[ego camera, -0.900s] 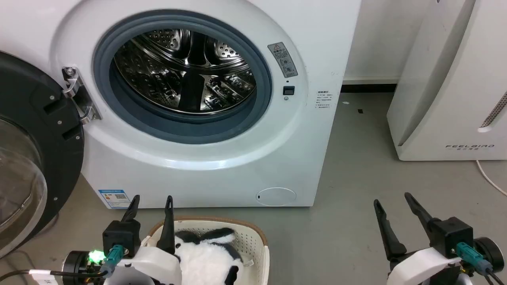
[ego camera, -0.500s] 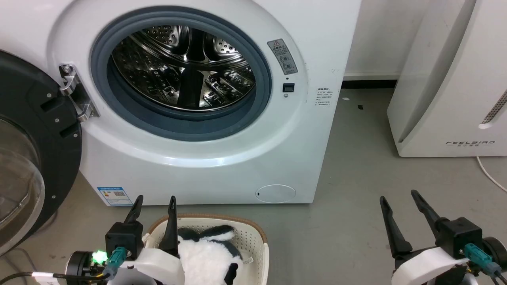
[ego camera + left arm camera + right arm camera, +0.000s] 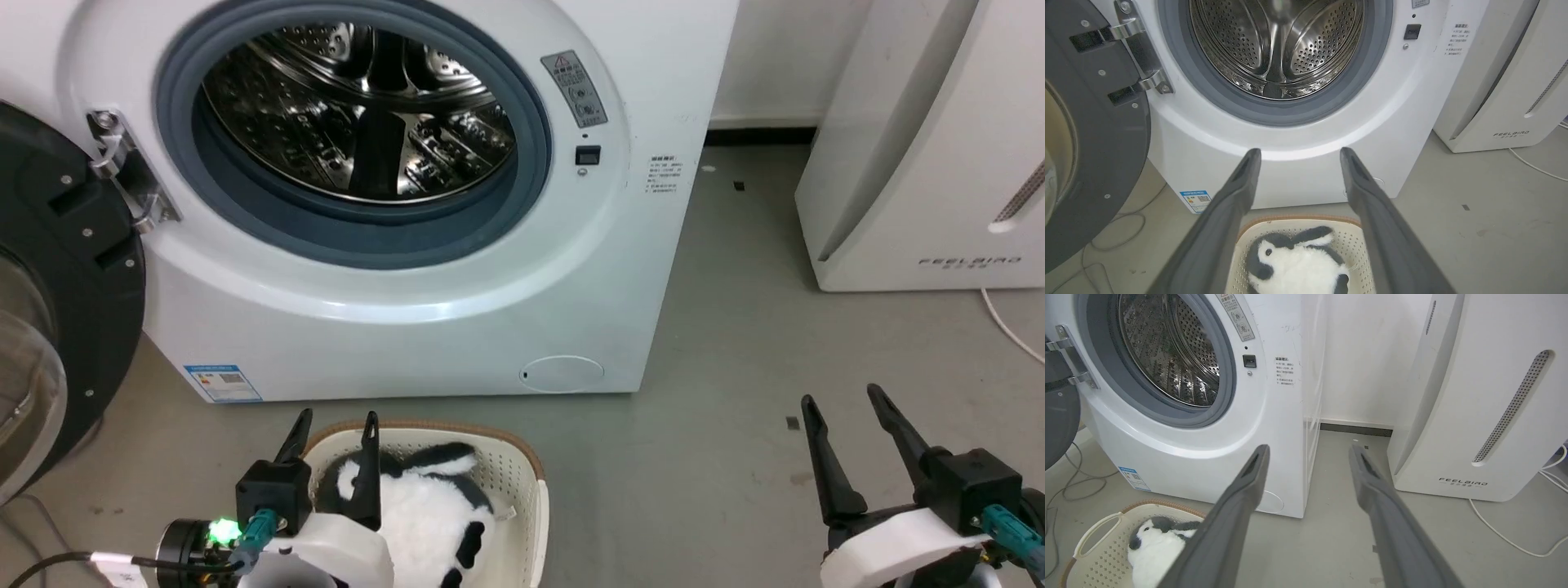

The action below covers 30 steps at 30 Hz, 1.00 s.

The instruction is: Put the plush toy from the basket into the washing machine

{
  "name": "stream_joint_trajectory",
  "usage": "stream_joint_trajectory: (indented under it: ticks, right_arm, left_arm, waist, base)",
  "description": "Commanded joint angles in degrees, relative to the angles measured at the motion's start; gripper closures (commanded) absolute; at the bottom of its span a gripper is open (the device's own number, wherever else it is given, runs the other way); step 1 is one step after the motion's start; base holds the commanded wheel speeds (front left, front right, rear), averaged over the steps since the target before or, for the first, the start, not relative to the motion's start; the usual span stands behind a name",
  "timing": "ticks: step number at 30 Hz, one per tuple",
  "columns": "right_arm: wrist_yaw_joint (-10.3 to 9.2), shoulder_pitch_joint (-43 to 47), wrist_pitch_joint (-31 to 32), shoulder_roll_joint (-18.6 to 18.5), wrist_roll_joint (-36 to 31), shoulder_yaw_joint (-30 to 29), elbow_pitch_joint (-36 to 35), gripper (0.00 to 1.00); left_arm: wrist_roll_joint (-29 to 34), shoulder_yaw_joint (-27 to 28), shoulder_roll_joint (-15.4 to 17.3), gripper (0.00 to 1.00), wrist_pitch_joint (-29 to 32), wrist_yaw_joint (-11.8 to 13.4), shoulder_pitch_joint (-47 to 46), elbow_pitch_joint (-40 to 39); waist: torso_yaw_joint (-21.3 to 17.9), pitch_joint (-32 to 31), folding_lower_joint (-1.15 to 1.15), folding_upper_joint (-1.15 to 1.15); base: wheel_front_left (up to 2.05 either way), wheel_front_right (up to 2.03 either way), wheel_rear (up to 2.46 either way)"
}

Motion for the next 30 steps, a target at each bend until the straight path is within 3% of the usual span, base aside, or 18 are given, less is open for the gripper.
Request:
stream_joint_trajectory:
  ticks: [1, 30]
  right_arm:
    - [-0.01, -0.7, -0.5, 0.0, 0.5, -0.2, -0.4, 0.0]
    - [-0.03, -4.6, -4.0, 0.0, 3.2, -1.4, -2.1, 0.0]
  left_arm:
    - [-0.1, -0.1, 0.0, 0.0, -0.6, 0.1, -1.2, 0.5]
    - [-0.5, -3.9, 3.5, 0.0, -1.8, -2.3, -14.4, 21.4]
  waist:
    - [-0.2, 0.5, 0.0, 0.0]
    - [-4.7, 14.2, 0.0, 0.0]
  base:
    - [0.0, 0.0, 0.0]
    - [0.0, 0.0, 0.0]
